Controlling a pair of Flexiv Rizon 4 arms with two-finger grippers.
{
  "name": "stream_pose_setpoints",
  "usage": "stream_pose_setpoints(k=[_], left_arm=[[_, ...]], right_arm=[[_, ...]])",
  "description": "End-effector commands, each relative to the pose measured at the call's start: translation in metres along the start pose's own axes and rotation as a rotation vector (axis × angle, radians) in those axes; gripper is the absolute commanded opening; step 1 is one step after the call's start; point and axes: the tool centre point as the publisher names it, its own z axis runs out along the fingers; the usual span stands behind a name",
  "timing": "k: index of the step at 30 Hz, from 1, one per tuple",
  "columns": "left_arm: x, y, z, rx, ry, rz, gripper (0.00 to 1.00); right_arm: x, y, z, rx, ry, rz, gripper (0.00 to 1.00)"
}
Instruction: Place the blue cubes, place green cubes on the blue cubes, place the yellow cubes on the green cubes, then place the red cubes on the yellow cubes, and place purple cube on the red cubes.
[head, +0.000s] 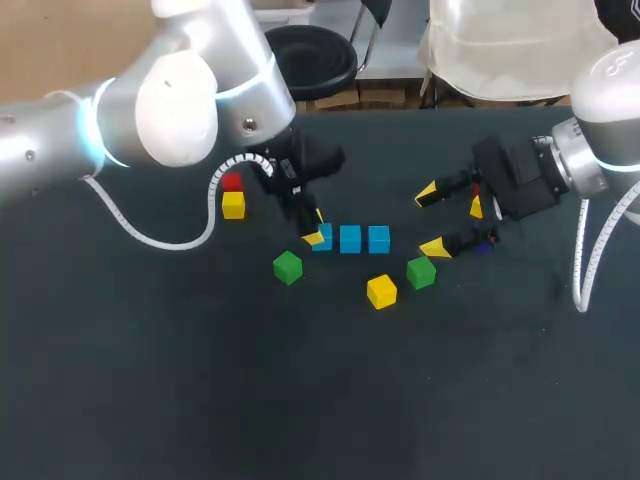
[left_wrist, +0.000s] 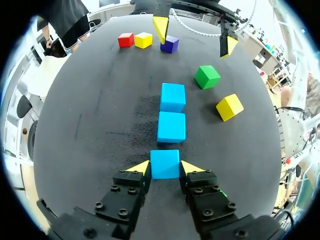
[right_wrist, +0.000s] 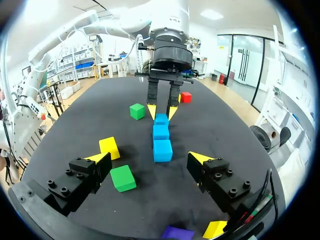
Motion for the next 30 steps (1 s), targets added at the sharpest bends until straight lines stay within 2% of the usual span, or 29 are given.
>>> stream_pose_setpoints(k=[1,3,4,5,9,12,18,23,25,26,27,30], left_arm=[[0.0021,0.0015,0.0006,0.005,-0.013,-0.004,0.78],[0.0022,0.0007,-0.0013,0.004,-0.022,-0.007,0.94],[0.0022,0.0002,-0.0022,0.003,-0.026,-0.006,0.97],[0.0022,-0.0001,-0.0029,0.003,-0.028,-0.006,0.98],[0.002,-0.0015,-0.0048,0.003,-0.031,-0.001,0.93],[0.002,-0.0016,-0.005,0.003,-0.031,-0.001,0.82],[0.0012,-0.0017,-0.0032,-0.005,-0.021,-0.015,0.49],[0.0,-0.0015,-0.0014,-0.011,-0.008,-0.018,0.41],[0.0,-0.0016,-0.0009,-0.009,-0.006,-0.018,0.3],[0.0001,-0.0016,-0.0009,-0.009,-0.006,-0.018,0.19],[0.0003,-0.002,-0.0012,-0.009,-0.007,-0.018,0.0],[0.0001,-0.0048,-0.0047,-0.016,-0.009,-0.007,0.0]], right_arm=[[0.0004,0.0003,-0.0002,0.0,-0.002,-0.001,1.0],[0.0004,0.0003,-0.0002,0.0,-0.002,-0.001,1.0],[0.0004,0.0003,-0.0002,0.0,-0.002,-0.001,1.0],[0.0004,0.0003,-0.0002,0.0,-0.002,-0.001,1.0],[0.0004,0.0003,-0.0002,0.0,-0.002,-0.001,1.0],[0.0004,0.0003,-0.0002,0.0,-0.002,-0.001,1.0],[0.0004,0.0003,-0.0002,0.0,-0.002,-0.001,1.0],[0.0004,0.0003,-0.0002,0.0,-0.002,-0.001,1.0],[0.0004,0.0003,-0.0002,0.0,-0.002,-0.001,1.0],[0.0004,0.0003,-0.0002,0.0,-0.002,-0.001,1.0],[0.0004,0.0003,-0.0002,0.0,-0.002,-0.001,1.0],[0.0004,0.0003,-0.0002,0.0,-0.002,-0.001,1.0]])
